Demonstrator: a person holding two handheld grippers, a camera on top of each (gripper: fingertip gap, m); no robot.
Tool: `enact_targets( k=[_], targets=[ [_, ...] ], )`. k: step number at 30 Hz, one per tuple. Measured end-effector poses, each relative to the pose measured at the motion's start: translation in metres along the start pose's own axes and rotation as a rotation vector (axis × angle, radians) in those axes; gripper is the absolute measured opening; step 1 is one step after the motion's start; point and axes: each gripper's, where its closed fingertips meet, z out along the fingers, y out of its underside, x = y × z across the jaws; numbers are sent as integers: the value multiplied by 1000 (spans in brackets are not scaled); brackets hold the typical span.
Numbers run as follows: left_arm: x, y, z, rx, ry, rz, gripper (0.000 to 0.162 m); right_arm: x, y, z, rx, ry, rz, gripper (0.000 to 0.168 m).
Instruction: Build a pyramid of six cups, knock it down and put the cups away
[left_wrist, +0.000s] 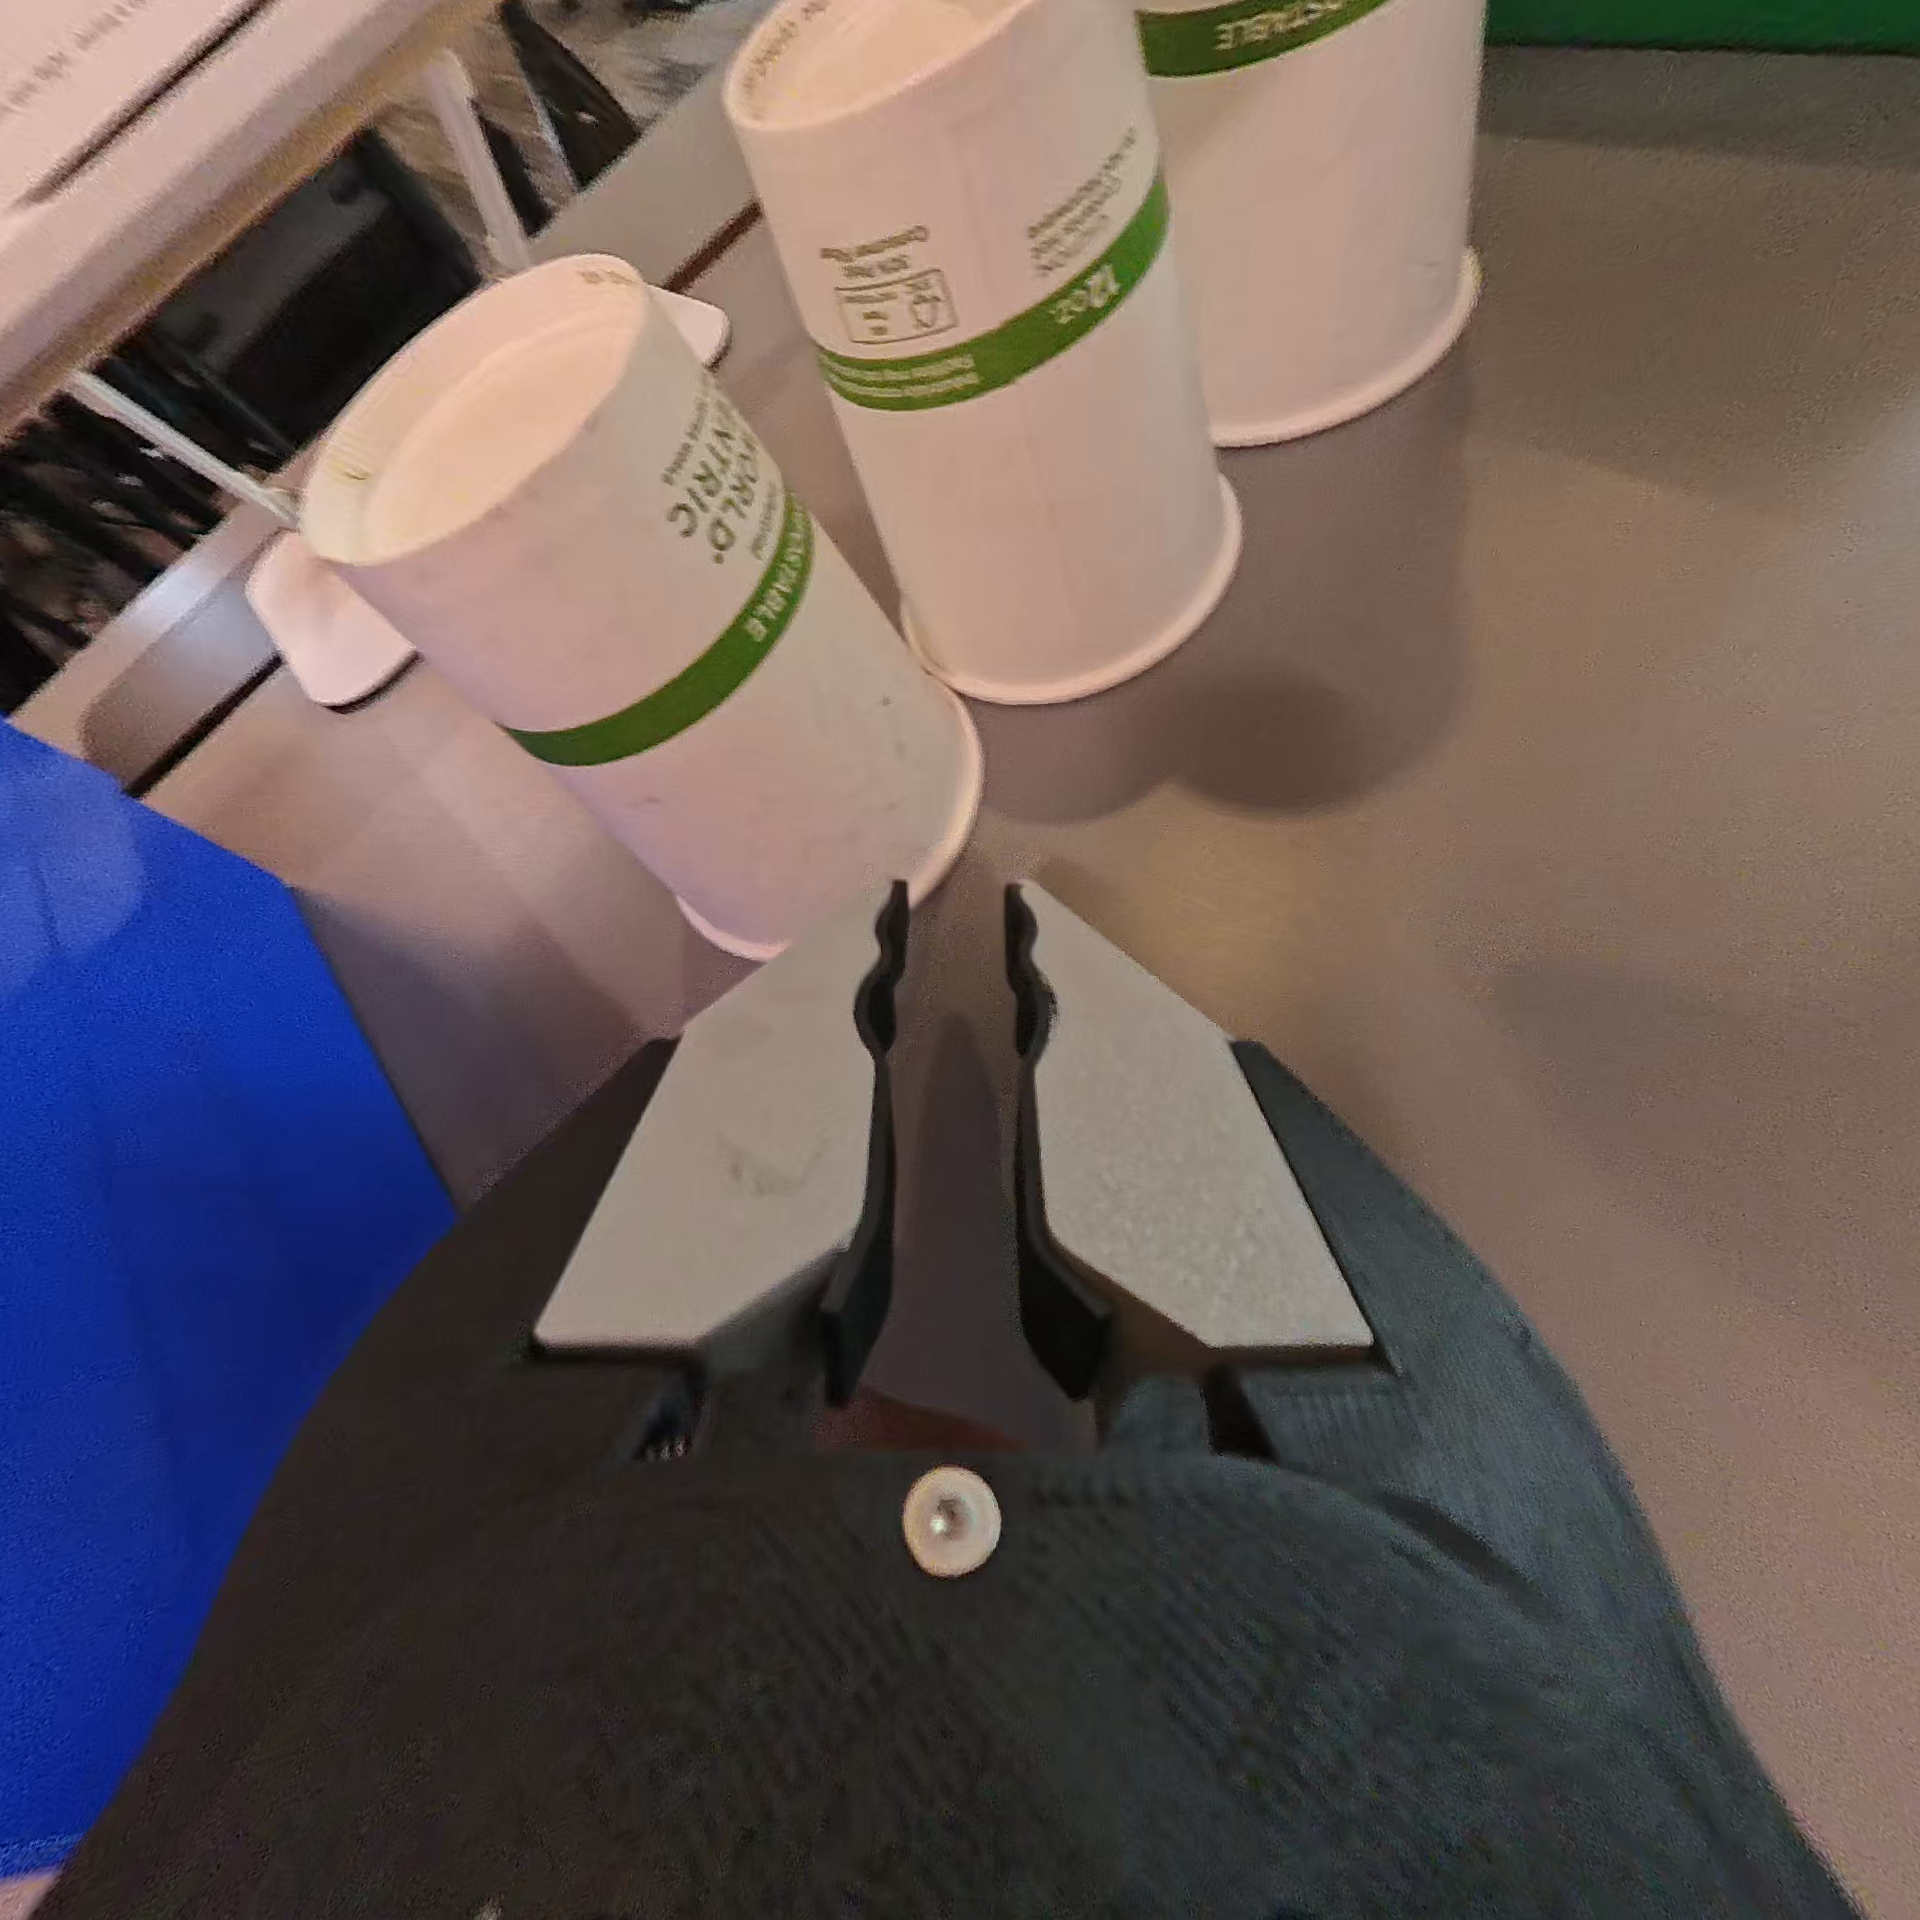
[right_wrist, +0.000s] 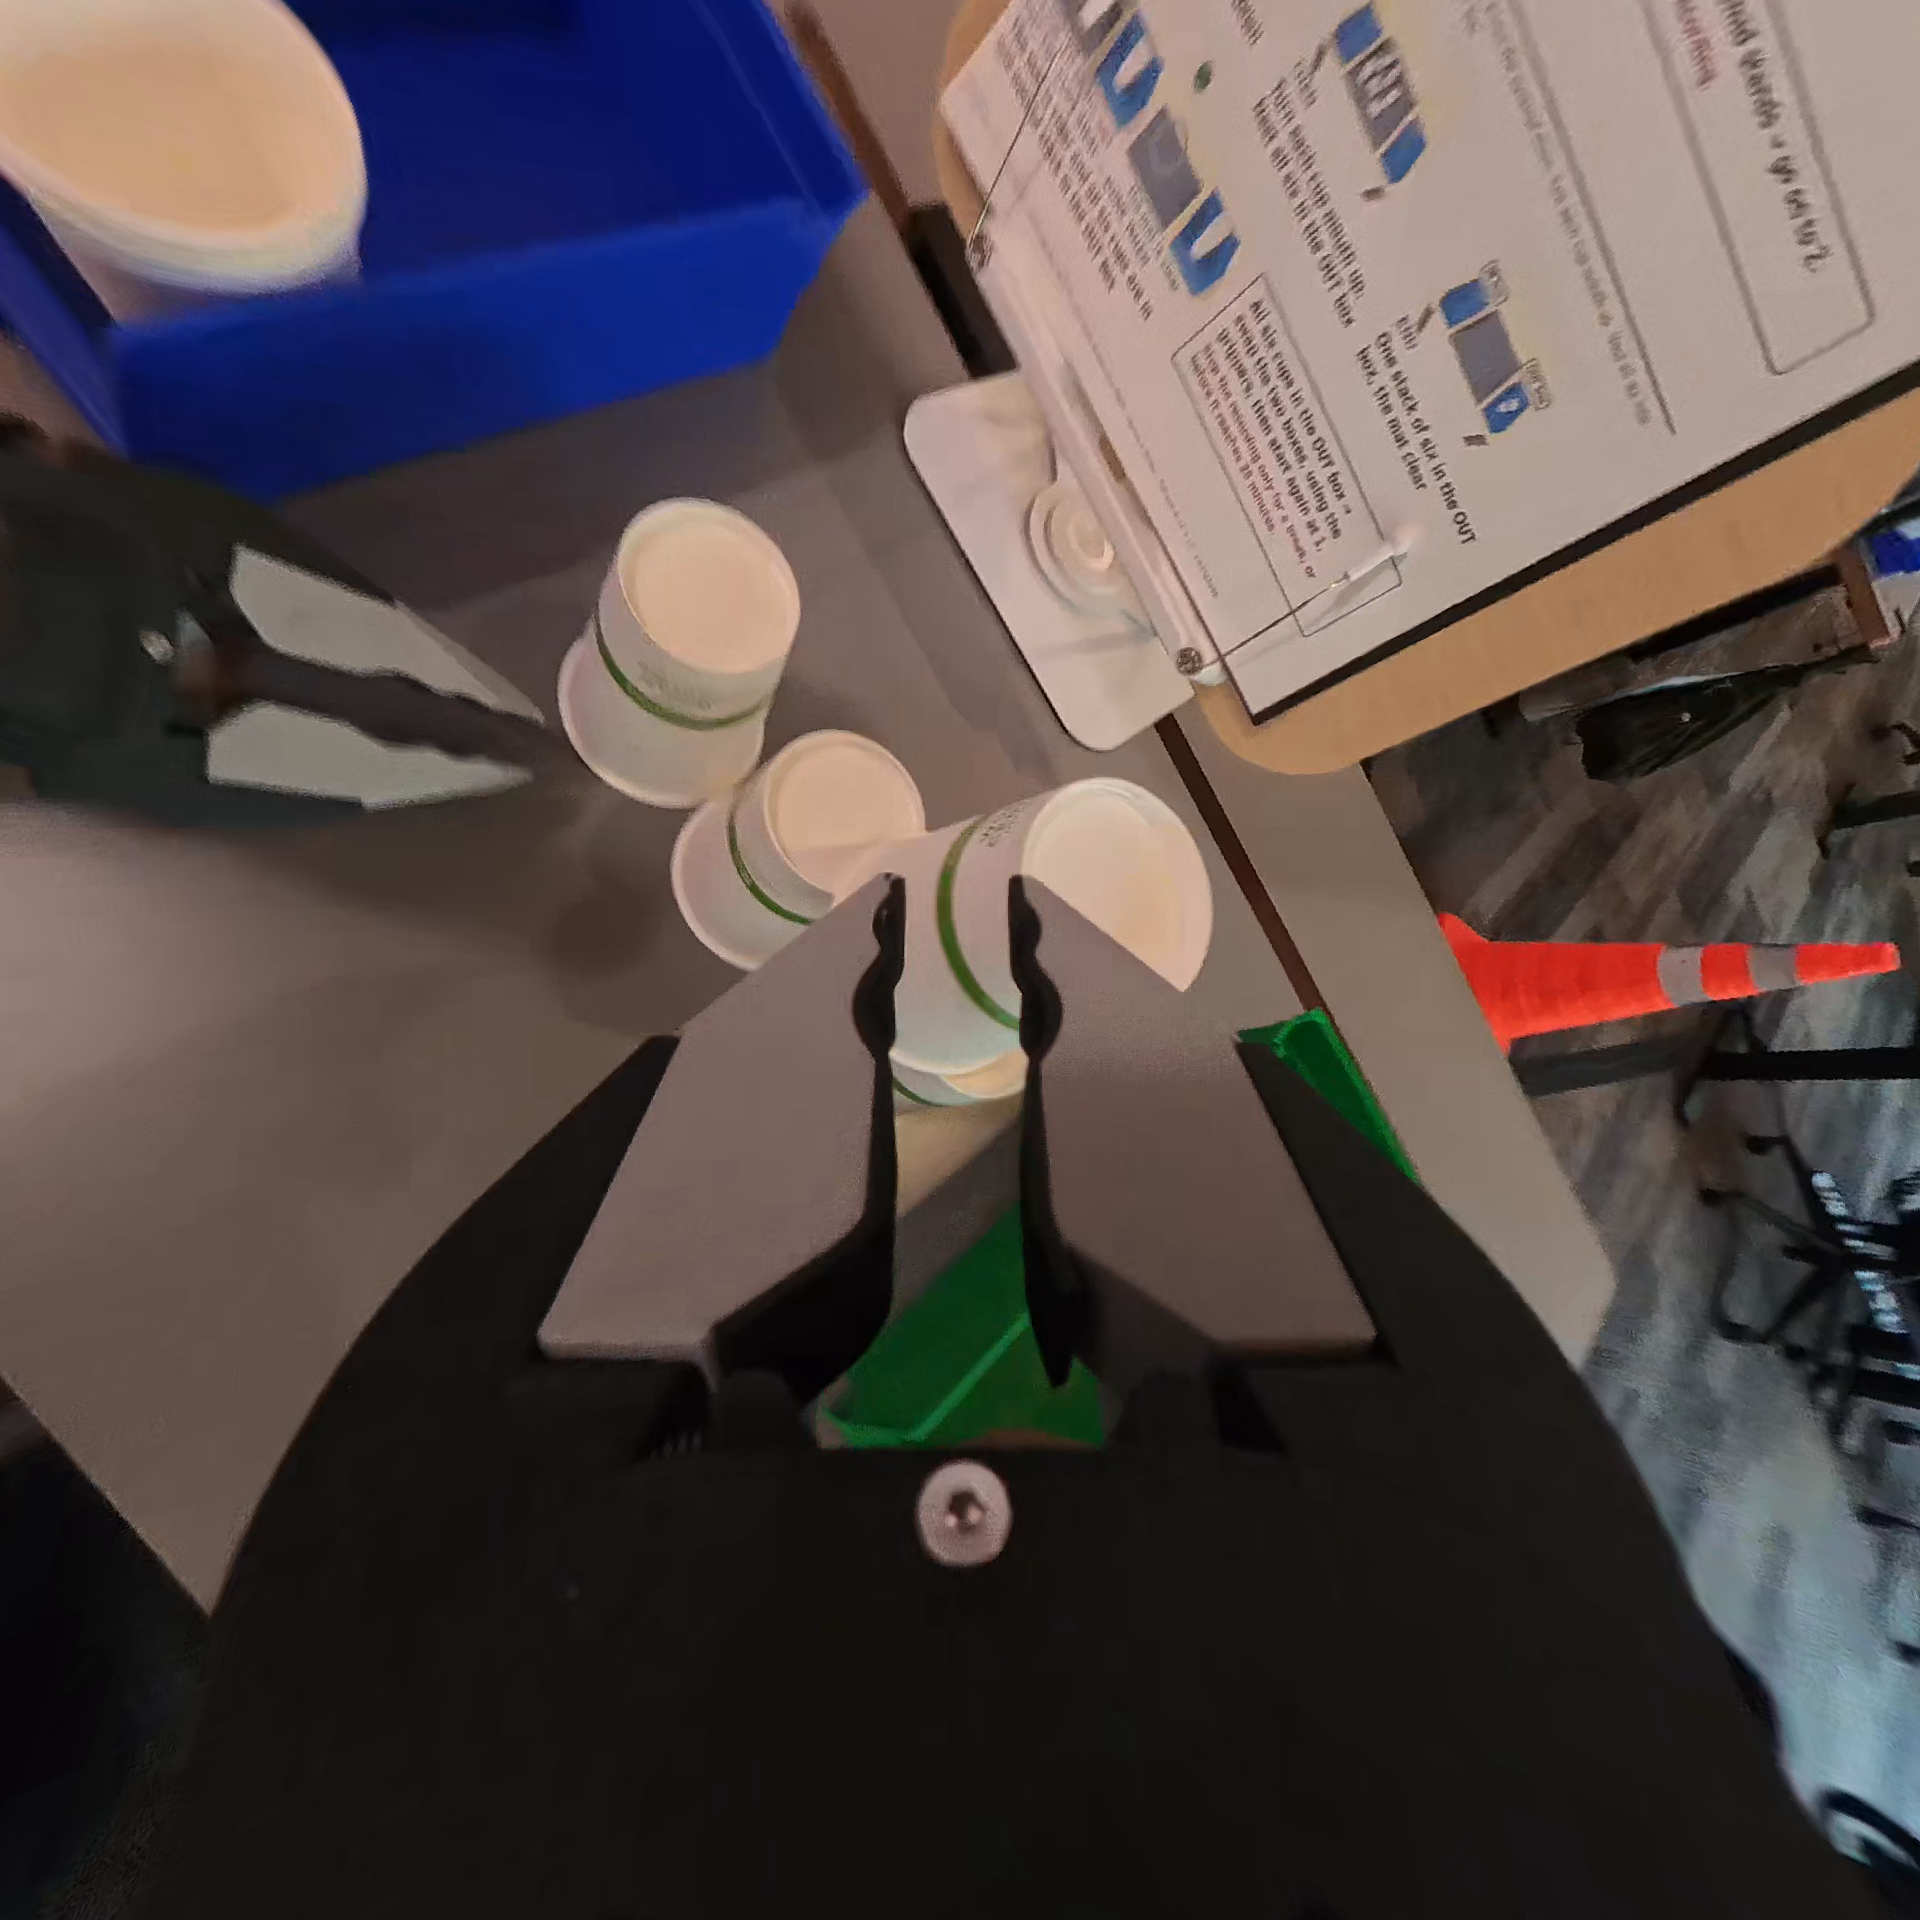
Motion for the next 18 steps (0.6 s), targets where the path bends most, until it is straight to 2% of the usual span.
enact_targets(
  k=[3, 7, 9, 12, 15, 18],
  targets=[
    [18, -2, -12, -3, 130, -39, 23, -32, 7, -6, 200, -37, 146, 19],
    [17, -24, -55, 57, 175, -12, 26, -87, 61, 22, 269, -107, 140, 17],
    [-3, -34, -82, 100, 100, 23, 21, -105, 95, 44, 241, -113, 128, 7],
    [-54, -37, -124, 145, -83, 6, 19, -121, 141, 71, 152, -142, 194, 14],
    [-92, -18, -149, 143, -174, -69, 20, -138, 161, 86, 172, -205, 275, 18],
    [-121, 10, -152, 71, -270, -98, 25, -140, 169, 90, 193, -243, 360, 22]
  ],
)
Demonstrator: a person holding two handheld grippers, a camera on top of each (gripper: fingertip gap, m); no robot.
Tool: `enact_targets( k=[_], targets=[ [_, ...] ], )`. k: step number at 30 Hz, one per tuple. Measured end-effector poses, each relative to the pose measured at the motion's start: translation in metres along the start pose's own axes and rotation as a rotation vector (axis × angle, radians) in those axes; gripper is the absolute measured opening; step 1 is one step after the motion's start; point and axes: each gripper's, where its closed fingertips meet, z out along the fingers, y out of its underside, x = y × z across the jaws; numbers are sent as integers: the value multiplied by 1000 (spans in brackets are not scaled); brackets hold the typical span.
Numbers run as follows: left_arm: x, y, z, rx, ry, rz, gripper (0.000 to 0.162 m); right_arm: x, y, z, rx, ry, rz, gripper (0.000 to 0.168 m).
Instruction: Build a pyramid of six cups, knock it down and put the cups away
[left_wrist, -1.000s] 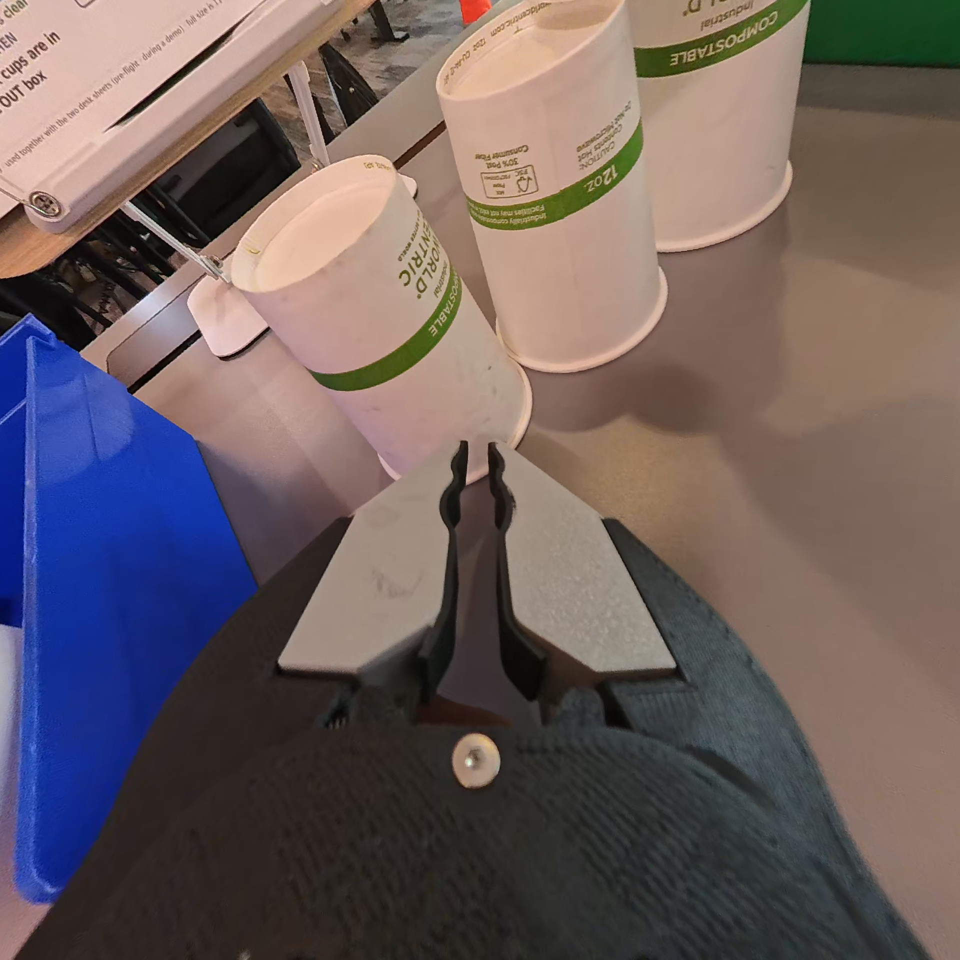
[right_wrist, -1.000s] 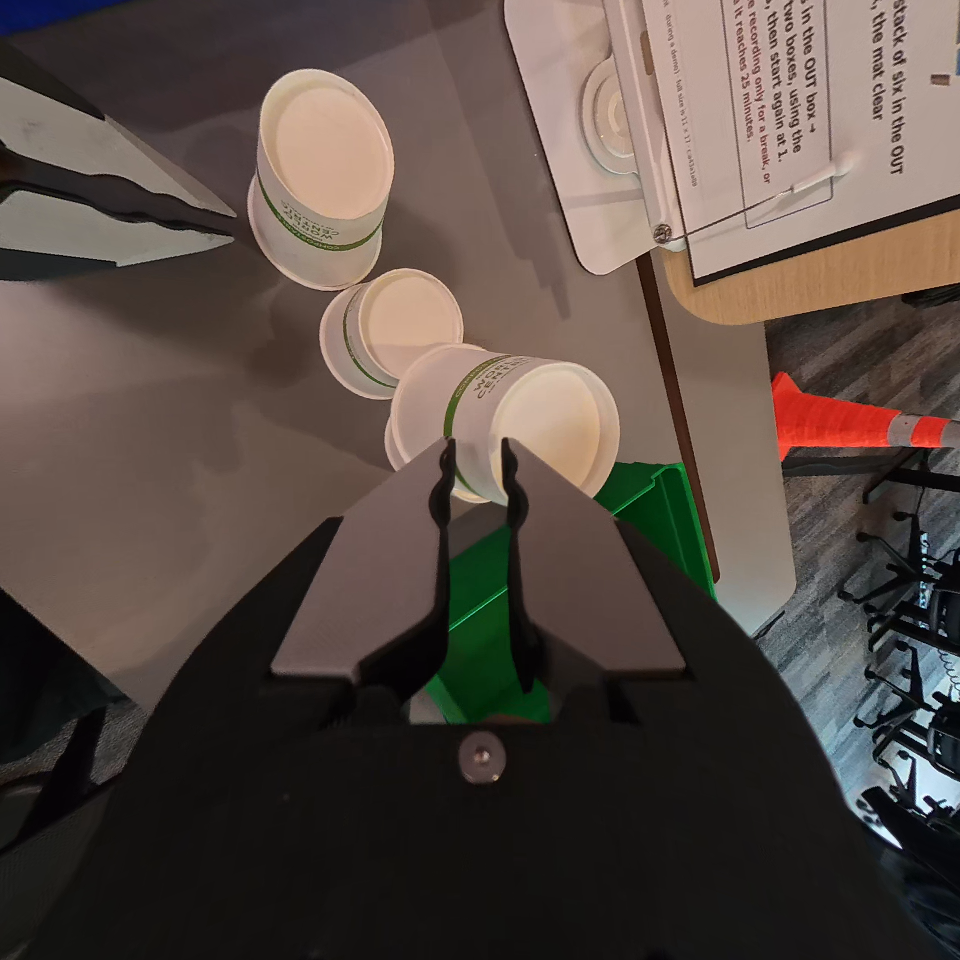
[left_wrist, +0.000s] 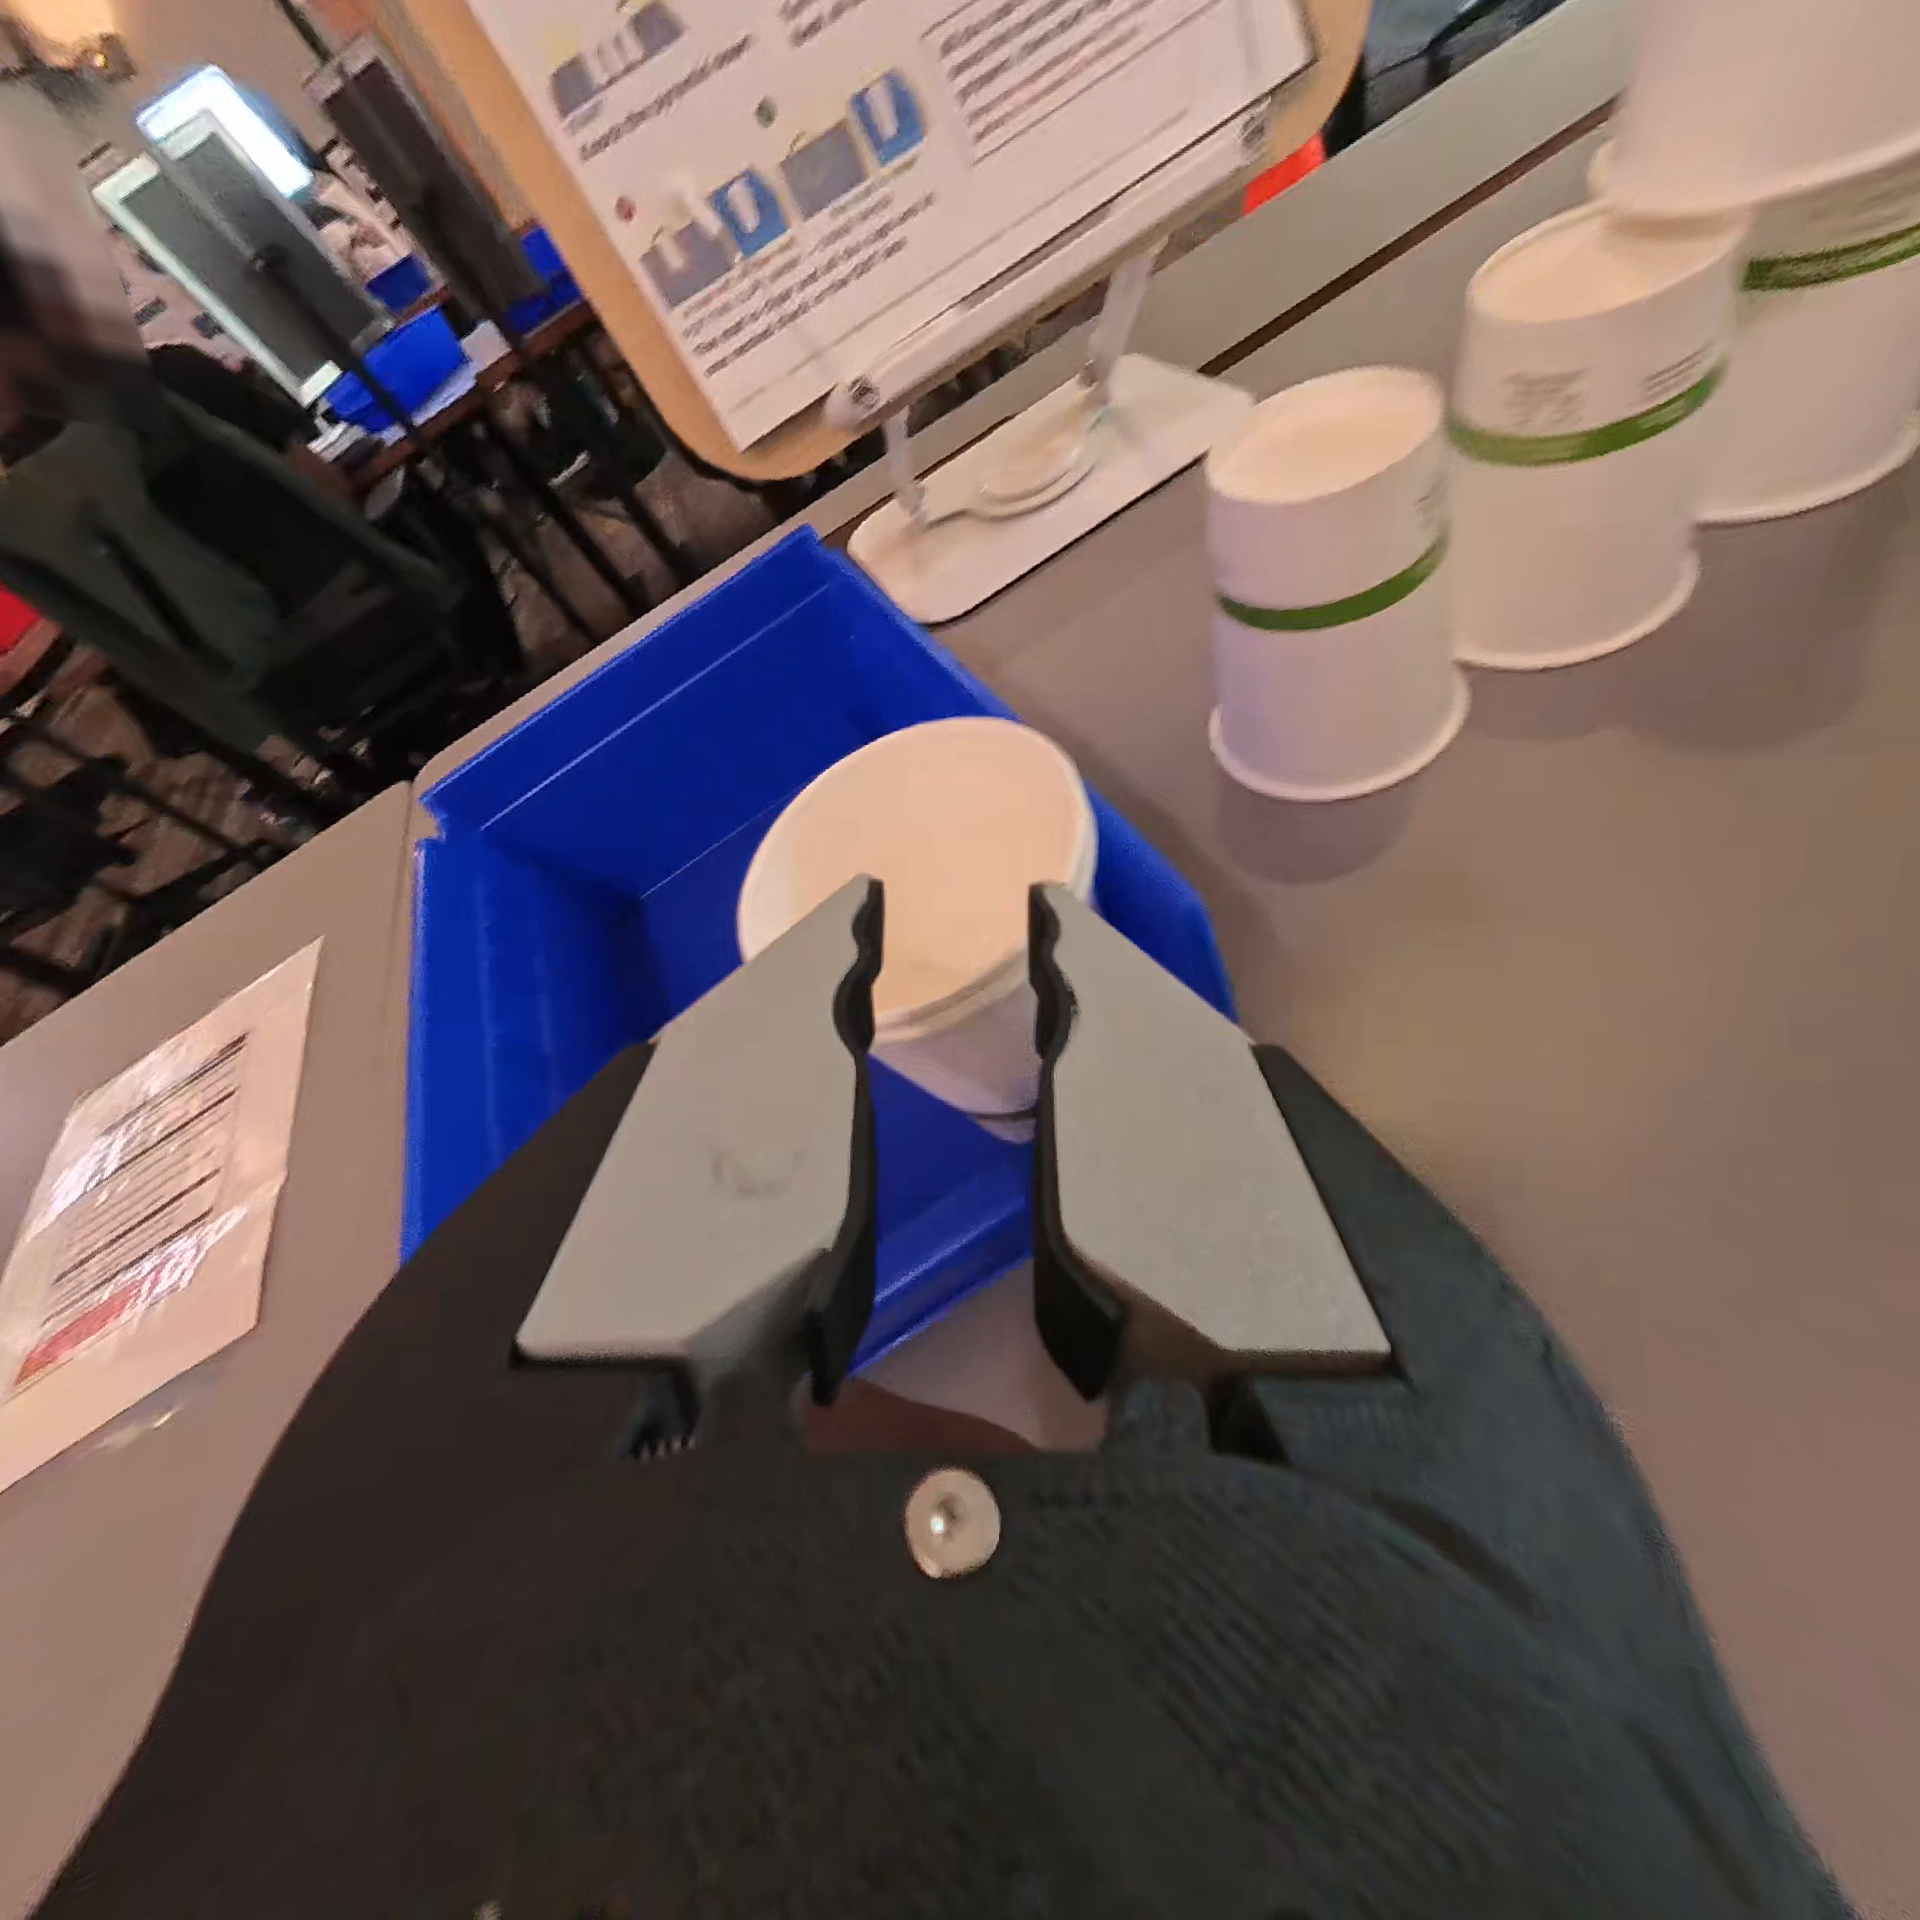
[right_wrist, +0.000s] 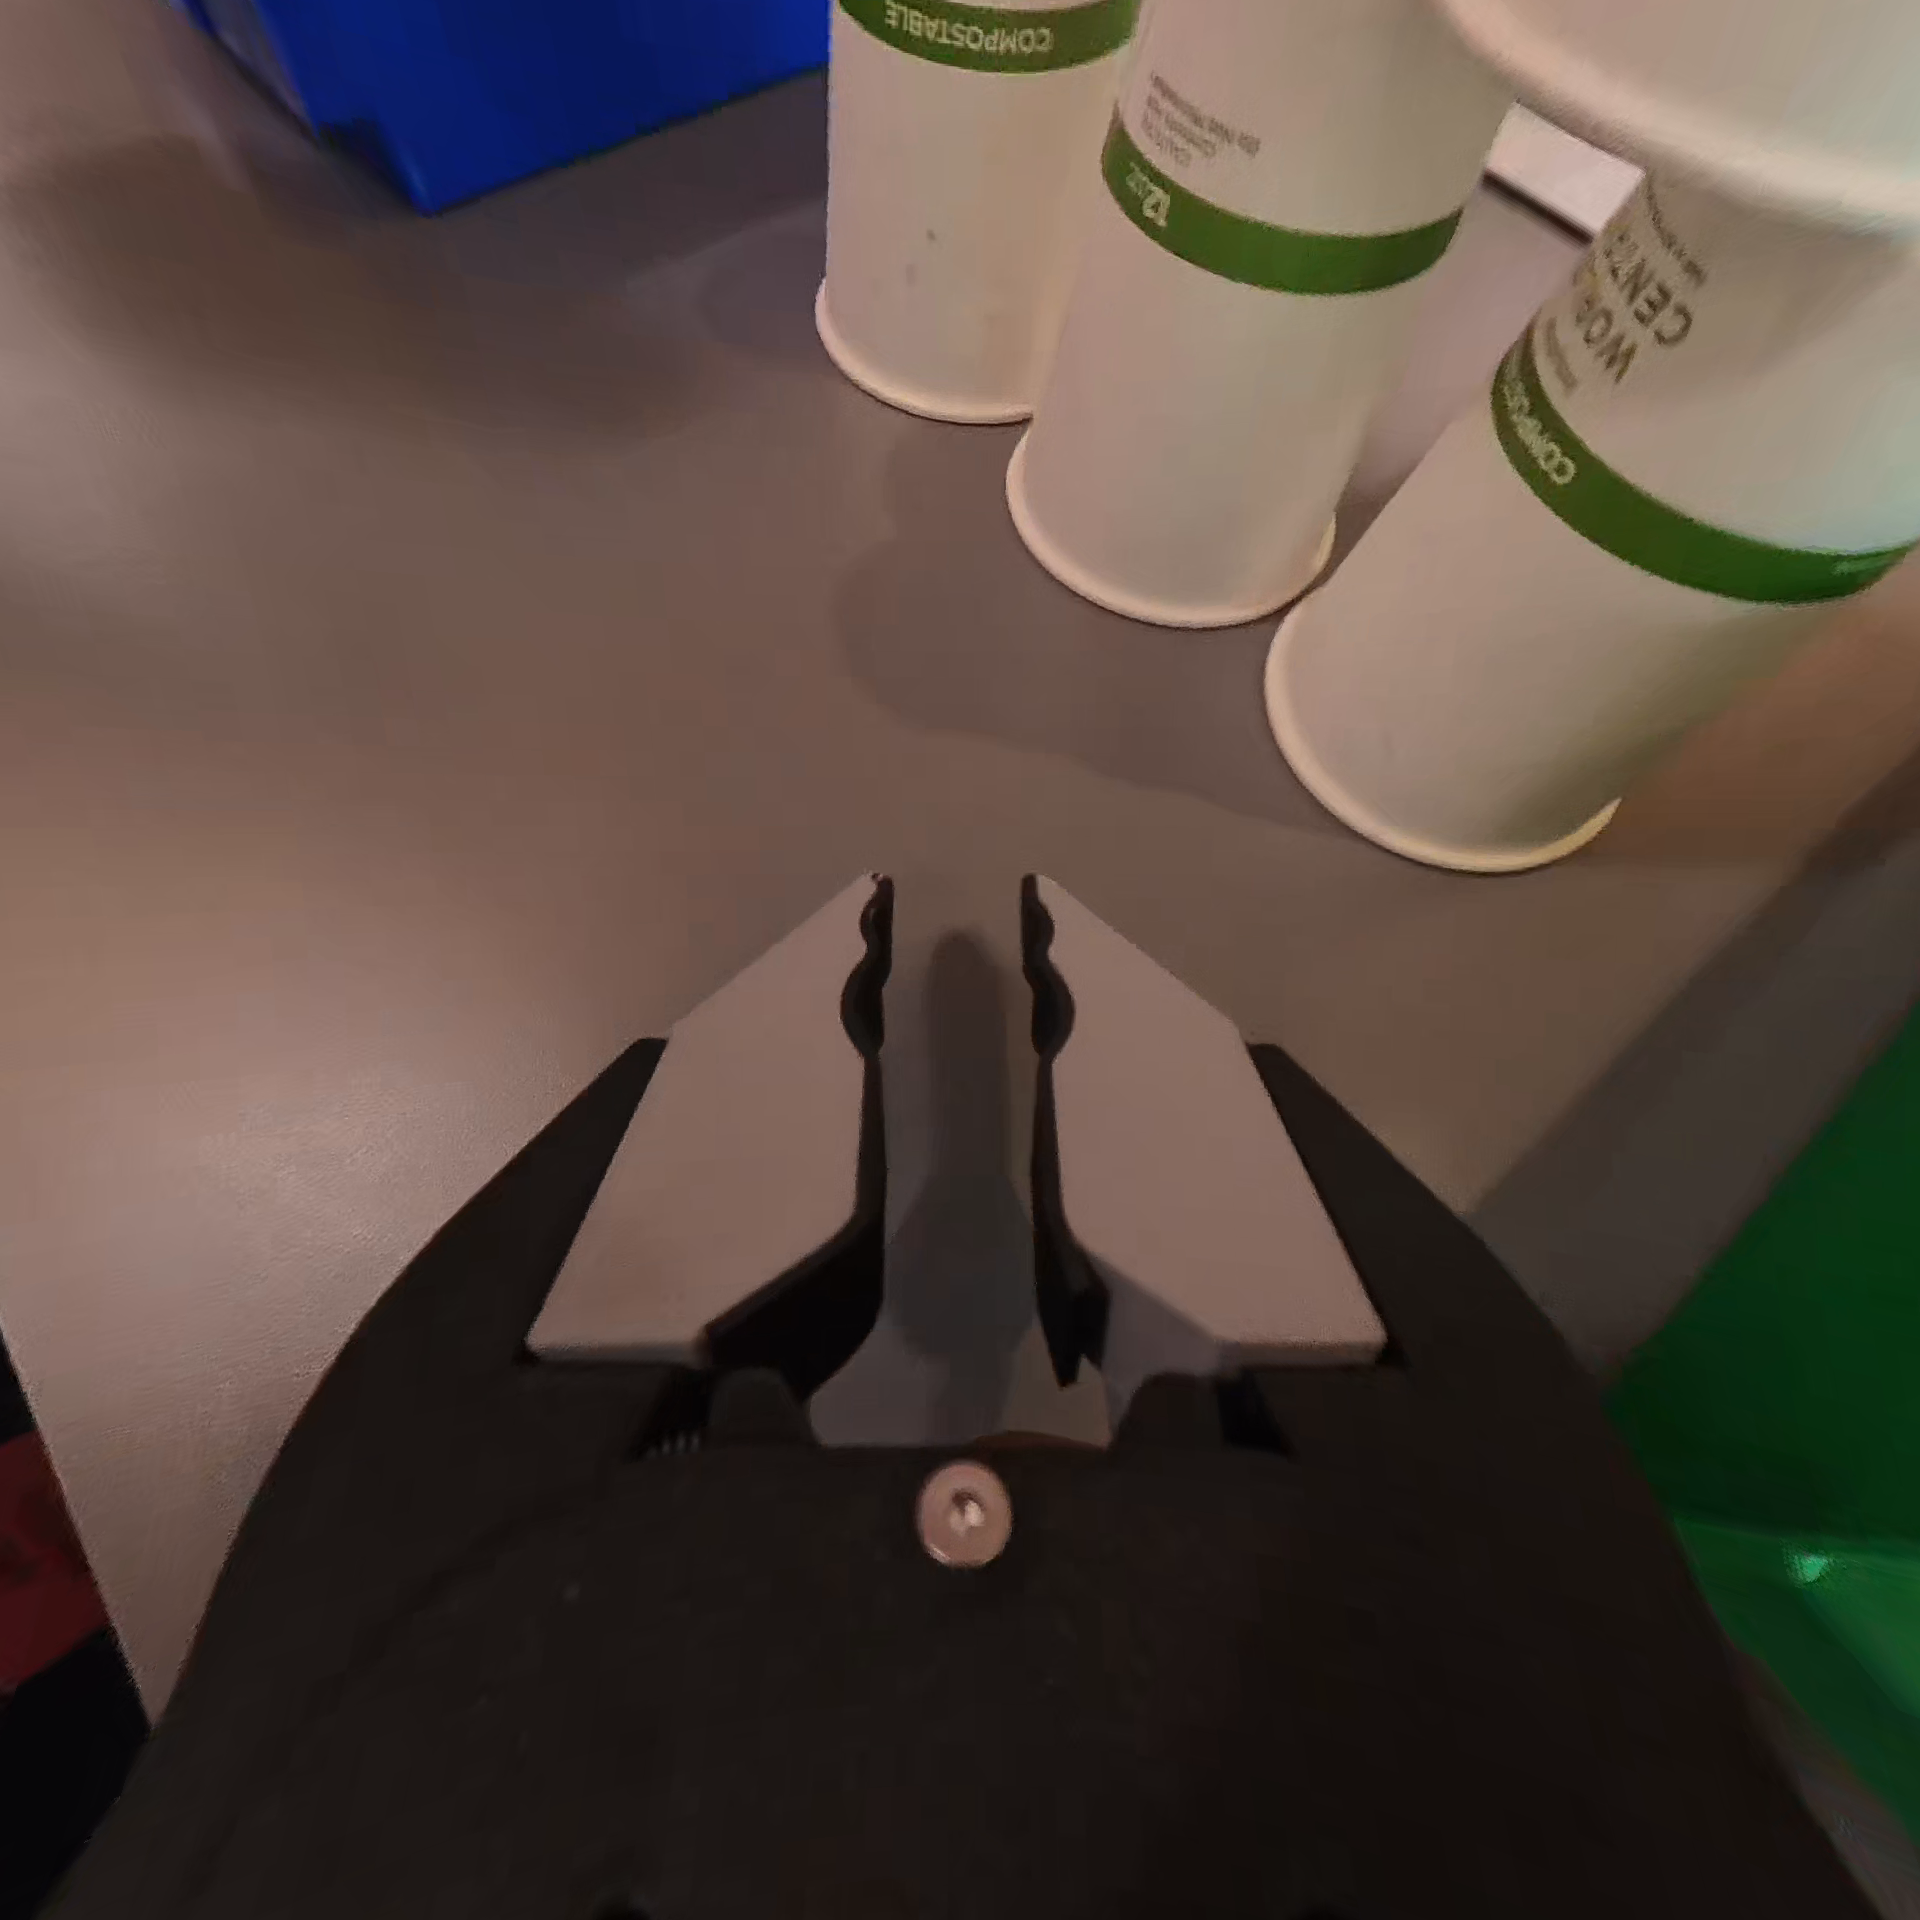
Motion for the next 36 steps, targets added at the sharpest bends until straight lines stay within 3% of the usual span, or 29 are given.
enact_targets(
  k=[4, 13, 22, 28, 36],
  targets=[
    [-1, 9, 11, -11, 19, -20, 22, -1, 6, -4, -12, -70, 68, 31],
    [15, 0, 11, 3, 71, 9, 29, -4, -3, -20, 94, -166, 160, 30],
    [18, 9, 19, -22, 90, -13, 29, -11, 1, -16, 55, -140, 72, 28],
    [15, 8, 23, -14, 69, -27, 2, -12, 2, -15, 49, -143, 62, 28],
    [2, 2, 18, 17, 15, -63, 1, -13, 1, -16, 52, -151, 68, 28]
  ],
)
